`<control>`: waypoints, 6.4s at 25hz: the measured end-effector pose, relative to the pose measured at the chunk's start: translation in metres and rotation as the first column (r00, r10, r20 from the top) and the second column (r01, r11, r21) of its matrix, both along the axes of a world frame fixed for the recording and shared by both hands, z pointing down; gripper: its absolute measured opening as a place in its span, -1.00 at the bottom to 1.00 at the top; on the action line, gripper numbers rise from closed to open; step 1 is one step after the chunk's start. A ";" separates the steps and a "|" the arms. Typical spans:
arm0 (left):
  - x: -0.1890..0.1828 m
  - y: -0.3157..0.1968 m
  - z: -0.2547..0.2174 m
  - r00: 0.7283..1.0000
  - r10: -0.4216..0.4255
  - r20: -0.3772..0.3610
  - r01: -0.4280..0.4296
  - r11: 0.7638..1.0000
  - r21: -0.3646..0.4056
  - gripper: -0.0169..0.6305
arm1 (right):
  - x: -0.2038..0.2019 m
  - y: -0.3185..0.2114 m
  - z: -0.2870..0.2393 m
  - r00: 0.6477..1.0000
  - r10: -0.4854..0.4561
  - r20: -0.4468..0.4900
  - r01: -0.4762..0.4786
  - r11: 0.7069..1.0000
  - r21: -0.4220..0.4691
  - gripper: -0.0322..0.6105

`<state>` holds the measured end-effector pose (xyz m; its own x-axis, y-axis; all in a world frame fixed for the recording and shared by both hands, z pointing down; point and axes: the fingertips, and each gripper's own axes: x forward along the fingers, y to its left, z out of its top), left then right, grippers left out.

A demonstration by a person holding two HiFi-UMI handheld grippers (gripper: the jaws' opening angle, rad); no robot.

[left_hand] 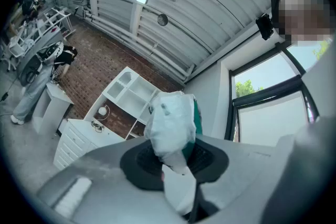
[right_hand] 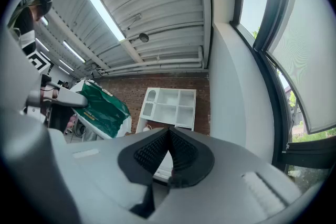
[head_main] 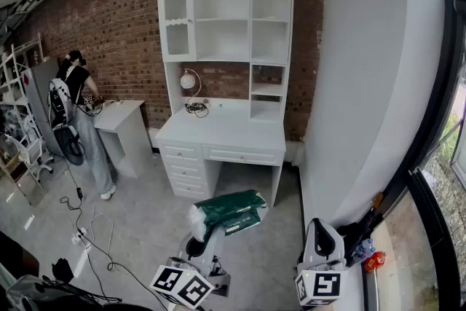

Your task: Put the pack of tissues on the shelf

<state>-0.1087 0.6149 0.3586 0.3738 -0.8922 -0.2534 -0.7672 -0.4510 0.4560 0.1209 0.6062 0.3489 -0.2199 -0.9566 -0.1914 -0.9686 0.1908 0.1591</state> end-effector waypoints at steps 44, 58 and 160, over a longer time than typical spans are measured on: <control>0.021 -0.133 0.027 0.978 -0.038 0.205 0.041 0.999 -0.012 -0.64 | -0.005 -0.125 0.036 0.990 -0.071 0.120 0.084 0.991 -0.104 -0.07; -0.034 -0.251 0.008 0.990 -0.008 0.143 0.005 1.000 0.017 -0.64 | -0.049 -0.230 0.022 0.994 -0.021 0.109 0.029 0.997 -0.070 -0.07; 0.068 -0.926 0.017 0.999 -0.004 0.047 0.005 0.999 -0.034 -0.64 | 0.037 -0.922 0.057 0.975 -0.139 0.171 0.168 0.972 -0.164 -0.07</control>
